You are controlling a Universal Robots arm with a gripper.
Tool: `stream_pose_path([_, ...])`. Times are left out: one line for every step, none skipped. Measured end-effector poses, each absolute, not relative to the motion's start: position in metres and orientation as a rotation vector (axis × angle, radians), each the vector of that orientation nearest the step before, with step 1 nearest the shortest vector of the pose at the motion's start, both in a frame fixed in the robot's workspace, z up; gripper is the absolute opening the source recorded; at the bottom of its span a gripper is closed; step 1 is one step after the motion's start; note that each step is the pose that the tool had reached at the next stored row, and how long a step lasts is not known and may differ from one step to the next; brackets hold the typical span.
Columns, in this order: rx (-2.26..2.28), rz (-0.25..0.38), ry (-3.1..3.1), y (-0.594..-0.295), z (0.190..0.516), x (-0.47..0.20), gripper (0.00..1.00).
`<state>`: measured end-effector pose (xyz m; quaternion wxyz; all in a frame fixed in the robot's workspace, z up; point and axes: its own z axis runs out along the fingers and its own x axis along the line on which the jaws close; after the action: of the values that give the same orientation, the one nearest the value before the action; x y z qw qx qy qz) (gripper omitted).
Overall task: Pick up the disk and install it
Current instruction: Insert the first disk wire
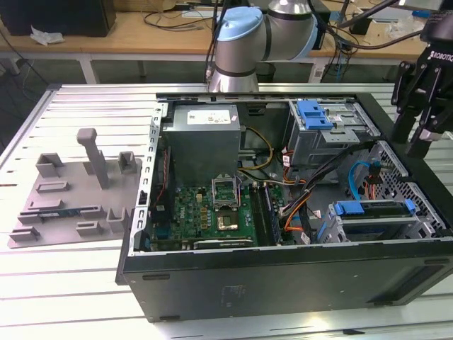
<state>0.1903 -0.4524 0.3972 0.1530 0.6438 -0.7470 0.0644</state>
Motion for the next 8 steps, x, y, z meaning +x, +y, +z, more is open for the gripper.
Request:
stream_pose_path([1.834, 0.182, -2.152, -0.4524, 0.3963, 0.1907, 0.50])
stream_pose_path([1.823, 0.180, -2.161, -0.4524, 0.3955, 0.1912, 0.50])
stream_pose_path([1.810, 0.177, -2.171, -0.4524, 0.3944, 0.1920, 0.50])
stream_pose_path([1.801, 0.175, -2.178, -0.4524, 0.3933, 0.1930, 0.50])
stream_pose_path([1.793, 0.174, -2.185, -0.4522, 0.3918, 0.1952, 0.50])
stream_pose_path([1.790, 0.173, -2.187, -0.4518, 0.3908, 0.1963, 0.50])
stream_pose_path([1.788, 0.175, -2.187, -0.4500, 0.3892, 0.1971, 0.50])
stream_pose_path([1.787, 0.177, -2.186, -0.4489, 0.3884, 0.1972, 0.50])
